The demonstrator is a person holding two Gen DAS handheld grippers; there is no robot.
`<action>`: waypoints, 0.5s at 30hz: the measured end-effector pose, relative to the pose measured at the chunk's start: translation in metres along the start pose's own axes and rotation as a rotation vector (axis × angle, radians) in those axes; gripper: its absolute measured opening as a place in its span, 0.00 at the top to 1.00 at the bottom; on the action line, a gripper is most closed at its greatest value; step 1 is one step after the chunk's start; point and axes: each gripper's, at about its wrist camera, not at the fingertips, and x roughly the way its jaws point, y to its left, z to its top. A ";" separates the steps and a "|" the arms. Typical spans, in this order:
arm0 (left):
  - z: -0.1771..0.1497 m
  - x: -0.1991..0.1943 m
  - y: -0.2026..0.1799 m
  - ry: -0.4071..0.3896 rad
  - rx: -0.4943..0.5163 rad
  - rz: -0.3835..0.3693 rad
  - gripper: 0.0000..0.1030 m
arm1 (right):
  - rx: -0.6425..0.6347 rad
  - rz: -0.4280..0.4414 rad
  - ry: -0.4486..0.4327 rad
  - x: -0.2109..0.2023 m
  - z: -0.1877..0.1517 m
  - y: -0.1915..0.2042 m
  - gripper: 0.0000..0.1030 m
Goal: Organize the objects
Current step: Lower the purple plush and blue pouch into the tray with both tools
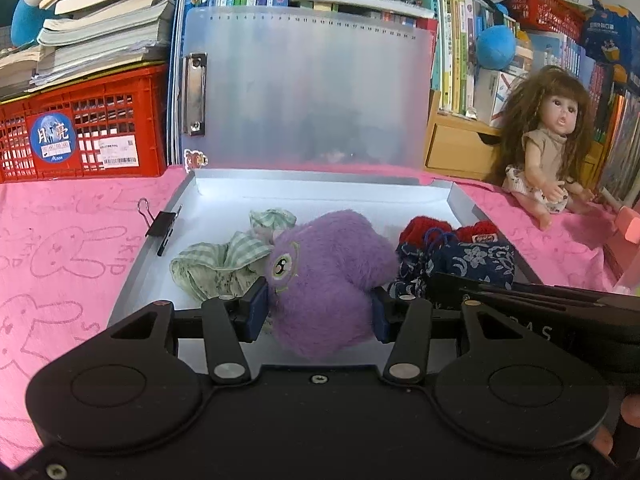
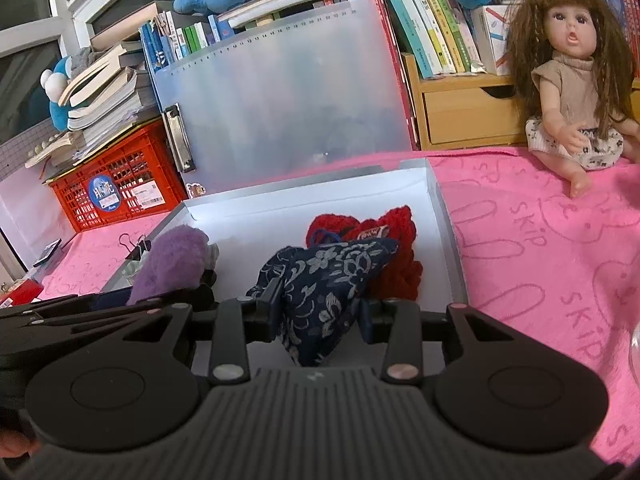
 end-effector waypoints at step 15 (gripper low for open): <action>-0.002 0.010 0.004 0.053 -0.024 0.023 0.55 | 0.012 0.009 0.014 0.003 -0.007 -0.003 0.41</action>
